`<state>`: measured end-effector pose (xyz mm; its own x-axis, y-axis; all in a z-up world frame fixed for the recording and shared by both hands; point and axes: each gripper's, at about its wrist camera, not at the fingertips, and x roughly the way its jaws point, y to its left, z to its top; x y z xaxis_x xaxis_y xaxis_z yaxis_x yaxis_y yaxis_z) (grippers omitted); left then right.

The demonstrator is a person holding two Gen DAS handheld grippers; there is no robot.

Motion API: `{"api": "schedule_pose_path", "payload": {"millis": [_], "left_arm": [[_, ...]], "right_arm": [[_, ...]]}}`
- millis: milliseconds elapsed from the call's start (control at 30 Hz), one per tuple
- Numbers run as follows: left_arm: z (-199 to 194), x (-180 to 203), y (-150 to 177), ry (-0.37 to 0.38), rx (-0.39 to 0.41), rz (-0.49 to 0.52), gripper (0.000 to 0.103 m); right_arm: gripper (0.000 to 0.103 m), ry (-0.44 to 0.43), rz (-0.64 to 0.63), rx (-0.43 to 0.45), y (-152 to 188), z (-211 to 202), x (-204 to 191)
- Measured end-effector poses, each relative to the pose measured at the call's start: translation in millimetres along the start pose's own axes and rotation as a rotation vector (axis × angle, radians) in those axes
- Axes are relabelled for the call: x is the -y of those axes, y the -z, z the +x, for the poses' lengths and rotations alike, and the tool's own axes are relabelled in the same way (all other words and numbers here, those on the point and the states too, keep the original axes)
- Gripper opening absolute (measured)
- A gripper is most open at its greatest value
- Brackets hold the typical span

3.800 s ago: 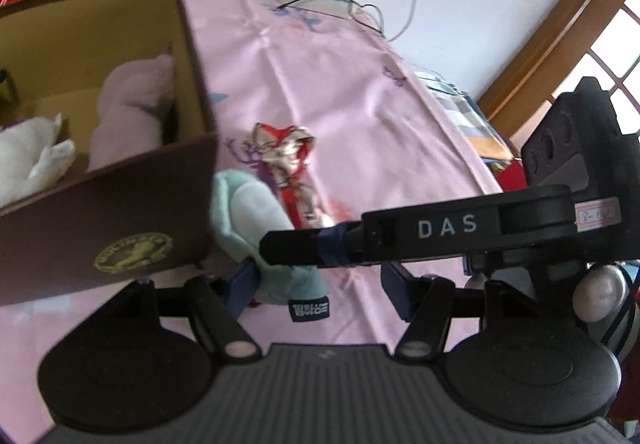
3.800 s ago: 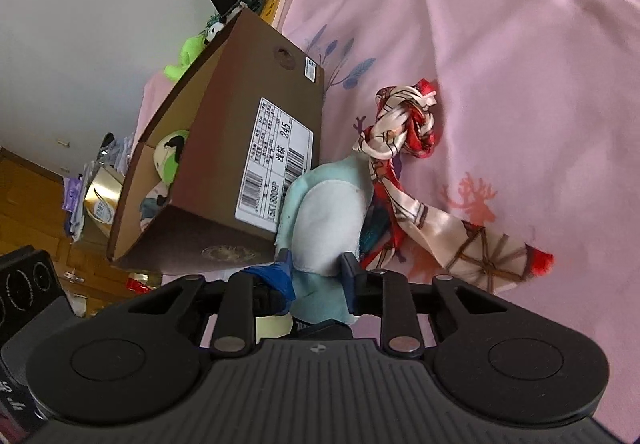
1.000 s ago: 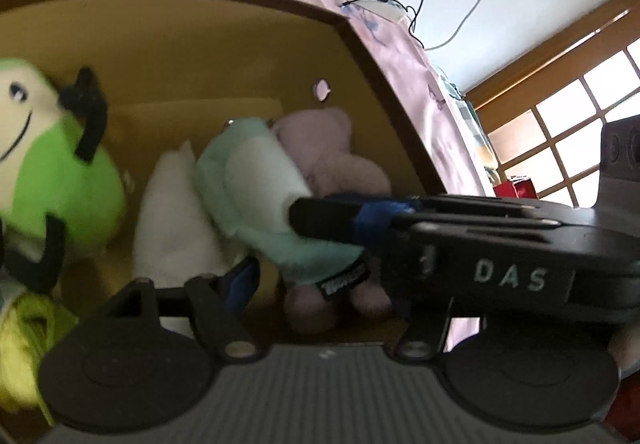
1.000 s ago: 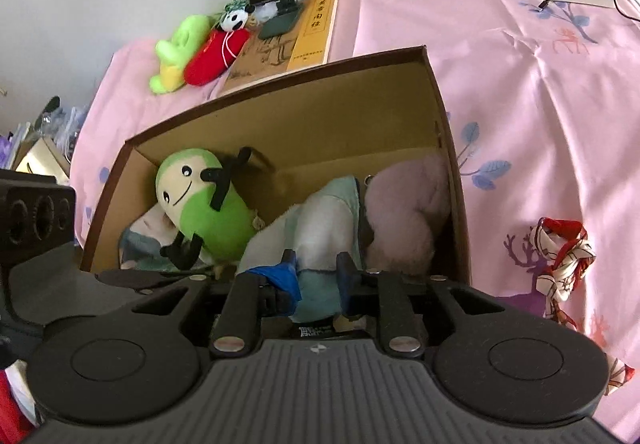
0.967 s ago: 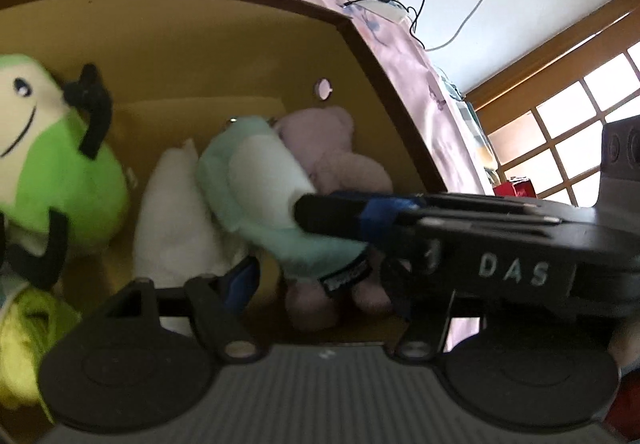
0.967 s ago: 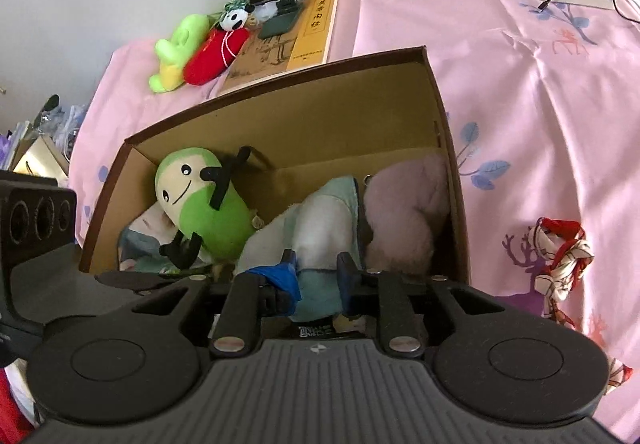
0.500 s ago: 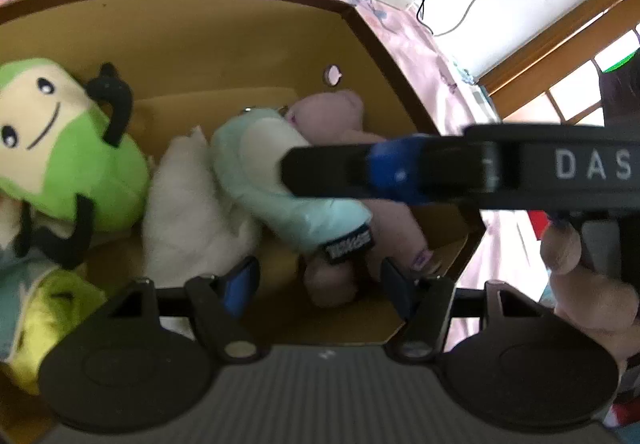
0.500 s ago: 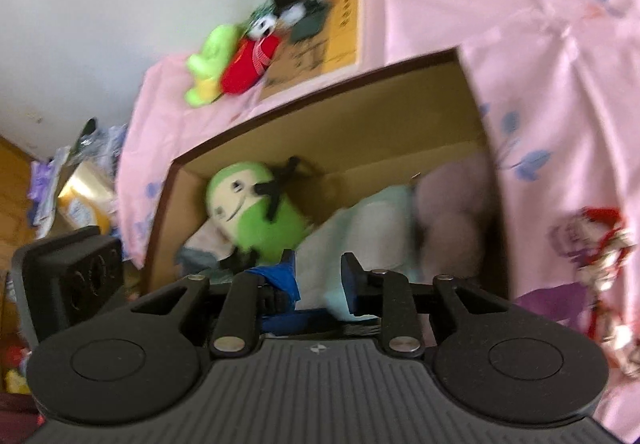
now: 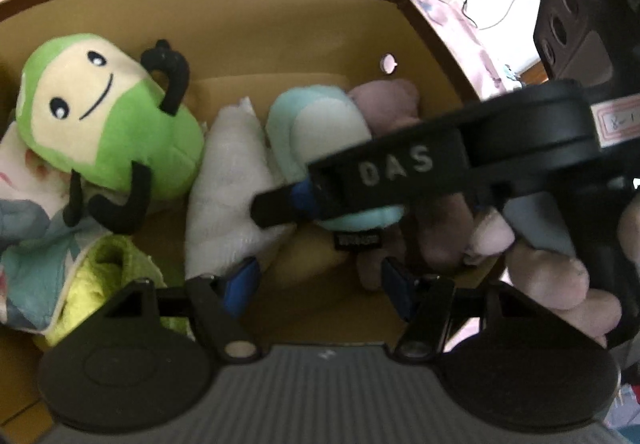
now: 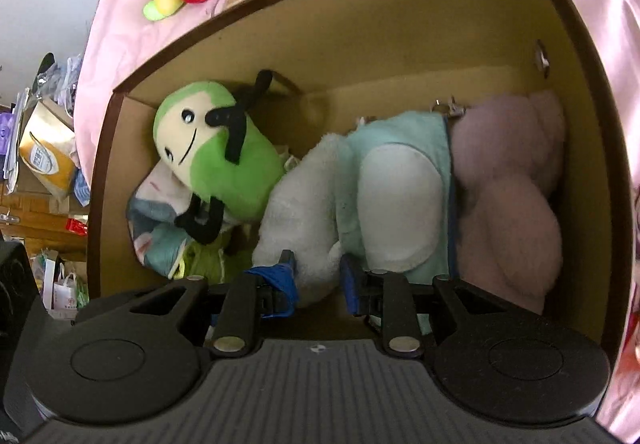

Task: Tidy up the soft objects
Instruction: 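Press the plush down among the toys and open the right gripper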

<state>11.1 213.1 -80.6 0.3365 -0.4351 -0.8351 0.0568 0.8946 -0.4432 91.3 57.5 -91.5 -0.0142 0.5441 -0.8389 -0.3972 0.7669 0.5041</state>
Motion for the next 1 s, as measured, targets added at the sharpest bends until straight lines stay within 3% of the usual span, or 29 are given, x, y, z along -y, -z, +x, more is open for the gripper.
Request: {"api": "schedule_pose_path", "payload": {"millis": [167,300,433,533,800,1000], "left_arm": [[0,-2,-6,-0.049,0.009,-0.021,0.063],[-1,1,-9,-0.094,0.027,-0.015,0.063],[-6,3,-14,-0.102,0.057,-0.017,0.063],[2,4,-22,-0.097,0.042,-0.014,0.064],[8,9,-23,-0.110,0.045,-0.002,0.064],[12,11,-27,-0.124,0.039,-0.003,0.064]], "right_arm": [[0.008,-0.027,0.007,0.067,-5,0,8],[0.008,-0.029,-0.079,0.129,1,-4,5],[0.009,-0.047,-0.130,0.184,8,-12,6],[0.009,-0.033,-0.152,0.175,6,-12,6],[0.009,-0.147,0.008,0.204,8,-41,33],[0.009,-0.095,0.057,0.213,9,-40,31]]}}
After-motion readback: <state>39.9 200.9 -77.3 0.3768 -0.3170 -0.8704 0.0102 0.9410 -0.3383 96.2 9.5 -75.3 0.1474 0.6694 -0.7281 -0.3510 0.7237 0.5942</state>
